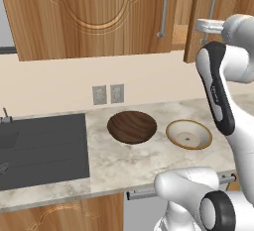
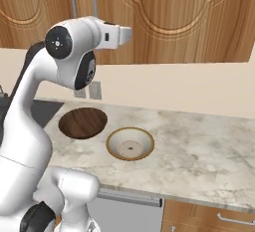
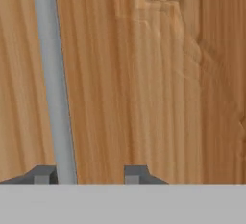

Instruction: Open the cabinet. Pick the bowls from the counter and place them in the cabinet. Then close the cabinet.

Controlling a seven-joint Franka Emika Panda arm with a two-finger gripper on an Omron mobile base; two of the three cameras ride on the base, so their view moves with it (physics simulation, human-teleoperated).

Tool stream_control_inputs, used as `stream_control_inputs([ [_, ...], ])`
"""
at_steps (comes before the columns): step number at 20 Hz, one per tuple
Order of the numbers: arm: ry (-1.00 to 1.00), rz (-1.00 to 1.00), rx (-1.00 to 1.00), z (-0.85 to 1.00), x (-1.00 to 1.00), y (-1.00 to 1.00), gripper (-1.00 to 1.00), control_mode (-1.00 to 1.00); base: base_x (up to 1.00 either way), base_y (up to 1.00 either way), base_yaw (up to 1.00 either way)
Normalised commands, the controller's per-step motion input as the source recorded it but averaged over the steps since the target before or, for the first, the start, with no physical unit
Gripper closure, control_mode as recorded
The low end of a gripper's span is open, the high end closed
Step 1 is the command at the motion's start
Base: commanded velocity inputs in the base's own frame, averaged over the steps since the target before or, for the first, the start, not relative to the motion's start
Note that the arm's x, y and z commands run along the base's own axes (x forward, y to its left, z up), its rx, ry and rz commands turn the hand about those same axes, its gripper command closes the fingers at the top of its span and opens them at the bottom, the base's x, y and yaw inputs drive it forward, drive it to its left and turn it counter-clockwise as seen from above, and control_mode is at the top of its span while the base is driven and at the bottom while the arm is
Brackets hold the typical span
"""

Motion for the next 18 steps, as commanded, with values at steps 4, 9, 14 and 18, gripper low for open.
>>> stream_control_inputs([
  [4,-0.36,-0.11,0.14,0.02,-1.00,-1.00,1.00,-1.00,0.00,0.00,0.00],
  [9,-0.32,-0.10,0.17,0.07,-1.00,-1.00,1.00,-1.00,0.00,0.00,0.00],
  [14,-0.20,-0.10,0.25,0.02,-1.00,-1.00,1.00,-1.00,0.00,0.00,0.00],
  [18,-0.03,-0.14,0.34,-0.01,-1.00,-1.00,1.00,-1.00,0.00,0.00,0.00],
])
